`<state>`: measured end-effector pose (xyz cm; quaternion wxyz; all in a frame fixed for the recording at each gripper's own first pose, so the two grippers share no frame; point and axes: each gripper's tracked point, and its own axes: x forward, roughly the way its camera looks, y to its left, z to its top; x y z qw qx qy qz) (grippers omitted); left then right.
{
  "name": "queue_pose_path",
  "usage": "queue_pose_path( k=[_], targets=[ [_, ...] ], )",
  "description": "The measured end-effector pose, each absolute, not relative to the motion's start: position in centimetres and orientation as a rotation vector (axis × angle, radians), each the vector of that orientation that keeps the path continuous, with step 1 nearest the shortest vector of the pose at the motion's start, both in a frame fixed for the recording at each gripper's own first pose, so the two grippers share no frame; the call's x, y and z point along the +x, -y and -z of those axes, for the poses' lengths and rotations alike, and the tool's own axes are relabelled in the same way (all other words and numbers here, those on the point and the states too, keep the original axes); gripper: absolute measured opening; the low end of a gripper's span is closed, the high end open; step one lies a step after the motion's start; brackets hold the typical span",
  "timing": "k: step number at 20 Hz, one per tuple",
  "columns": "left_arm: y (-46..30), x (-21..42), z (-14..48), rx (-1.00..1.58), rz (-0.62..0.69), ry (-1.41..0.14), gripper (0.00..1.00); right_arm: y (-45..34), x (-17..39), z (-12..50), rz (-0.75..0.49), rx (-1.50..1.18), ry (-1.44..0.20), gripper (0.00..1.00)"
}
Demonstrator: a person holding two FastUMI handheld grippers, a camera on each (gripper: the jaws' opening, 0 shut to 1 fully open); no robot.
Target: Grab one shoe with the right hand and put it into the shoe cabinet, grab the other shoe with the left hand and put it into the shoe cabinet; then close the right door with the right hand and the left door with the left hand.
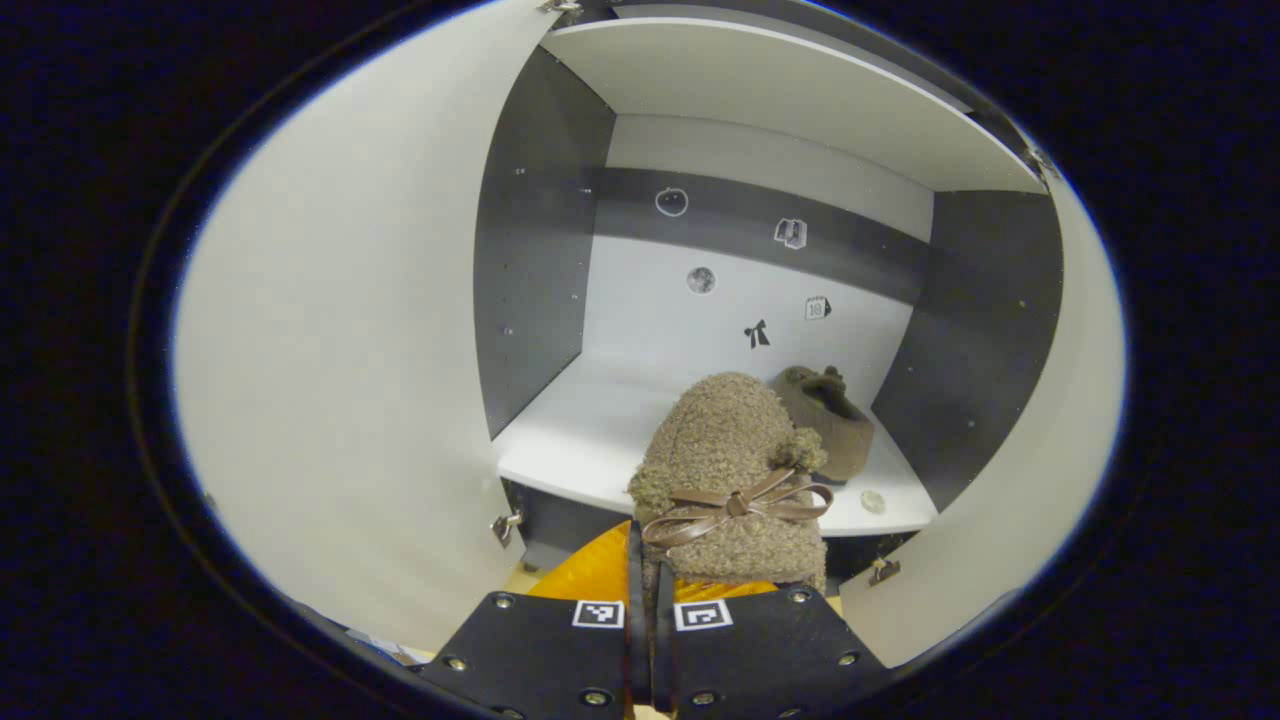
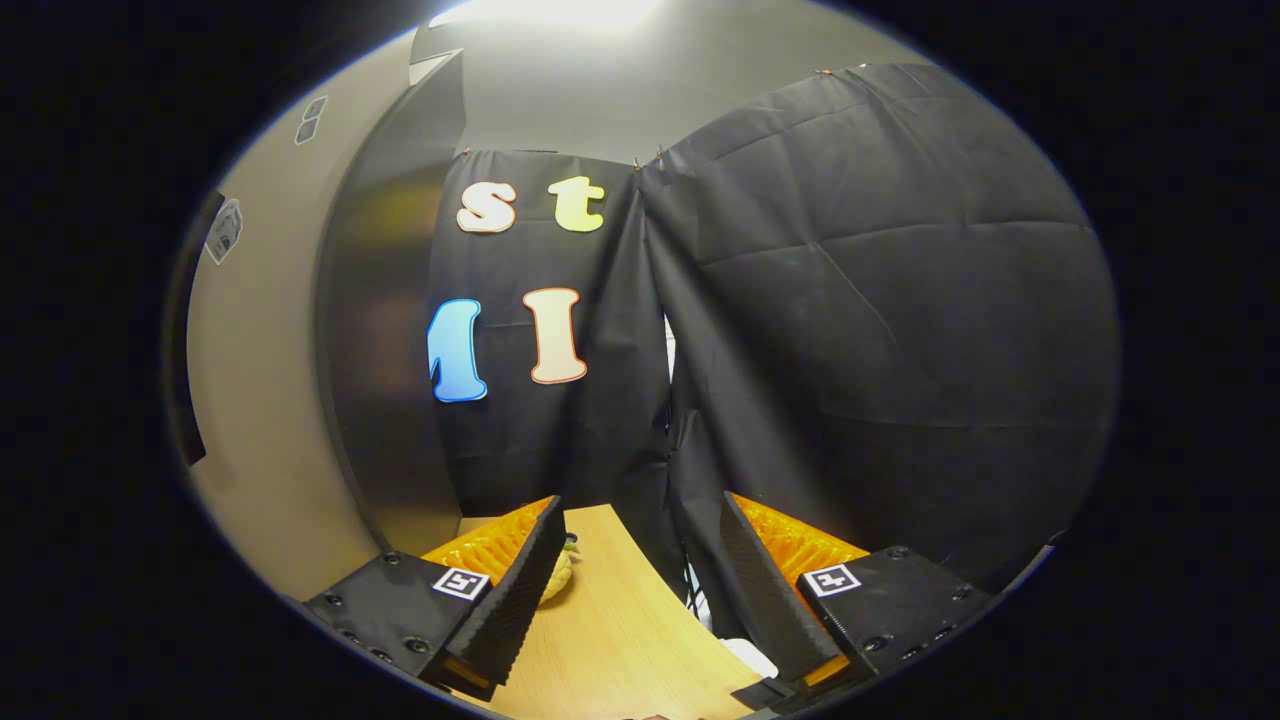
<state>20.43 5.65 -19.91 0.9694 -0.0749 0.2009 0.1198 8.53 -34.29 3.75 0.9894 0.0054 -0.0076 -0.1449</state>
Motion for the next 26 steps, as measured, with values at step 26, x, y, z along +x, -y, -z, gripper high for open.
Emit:
queue_pose_path(
  k=[26],
  targets=[
    [-6.5, 41.2, 20.8, -0.133, -0.206, -0.361, 0.18, 32.1, 9.0, -1.4, 0.234, 0.091, -0.012, 0.98]
  ],
)
